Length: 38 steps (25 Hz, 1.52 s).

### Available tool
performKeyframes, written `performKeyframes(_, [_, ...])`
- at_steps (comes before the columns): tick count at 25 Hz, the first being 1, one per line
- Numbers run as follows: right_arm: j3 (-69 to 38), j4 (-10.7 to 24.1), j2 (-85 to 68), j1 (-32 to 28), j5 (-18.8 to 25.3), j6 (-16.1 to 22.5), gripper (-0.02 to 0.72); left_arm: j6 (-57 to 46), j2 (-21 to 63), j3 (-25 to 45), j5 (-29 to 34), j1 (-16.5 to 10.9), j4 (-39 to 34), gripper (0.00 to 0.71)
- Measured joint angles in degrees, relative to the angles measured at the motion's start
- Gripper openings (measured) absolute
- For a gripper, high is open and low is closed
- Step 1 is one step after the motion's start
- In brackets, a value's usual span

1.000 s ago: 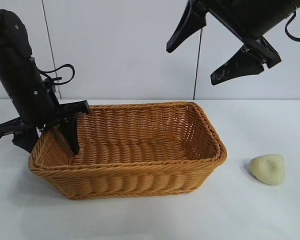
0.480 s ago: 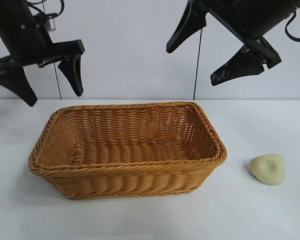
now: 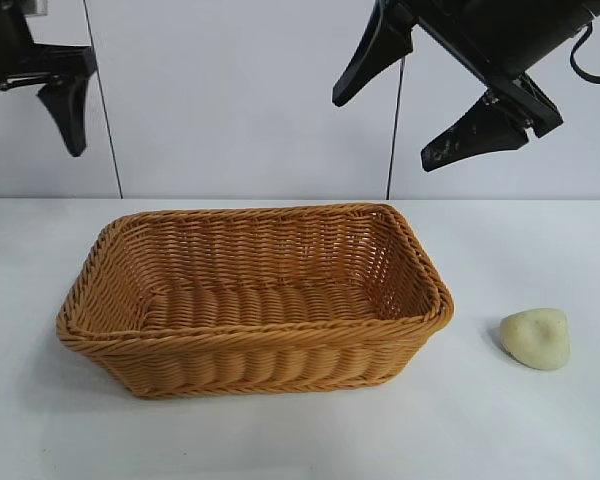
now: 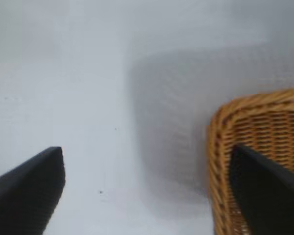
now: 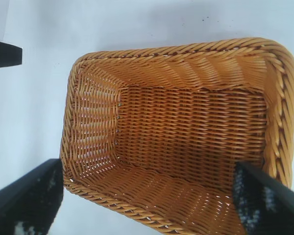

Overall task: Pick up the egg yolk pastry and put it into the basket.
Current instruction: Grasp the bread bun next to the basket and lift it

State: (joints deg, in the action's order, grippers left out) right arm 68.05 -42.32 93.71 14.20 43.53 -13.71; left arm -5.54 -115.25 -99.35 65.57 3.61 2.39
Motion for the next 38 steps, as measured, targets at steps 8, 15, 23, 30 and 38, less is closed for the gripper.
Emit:
performKeyframes(8, [0.0, 0.0, 0.0, 0.0, 0.0, 0.0, 0.666, 2.03, 0.21, 0.0, 3.63, -3.47, -0.49, 0.65])
performKeyframes(15, [0.0, 0.0, 0.0, 0.0, 0.0, 0.0, 0.666, 2.97, 9.49, 5.75, 3.62, -3.47, -0.58, 0.648])
performKeyframes(23, [0.0, 0.0, 0.0, 0.0, 0.0, 0.02, 0.666, 4.68, 34.74, 29.97, 3.73, -3.47, -0.97, 0.648])
performKeyframes(30, [0.0, 0.0, 0.0, 0.0, 0.04, 0.02, 0.666, 4.82, 61.69, 50.83, 3.11, -3.47, -0.97, 0.648])
performKeyframes(38, [0.0, 0.0, 0.0, 0.0, 0.04, 0.06, 0.666, 4.87, 89.86, 66.95, -2.82, -3.47, -0.97, 0.648])
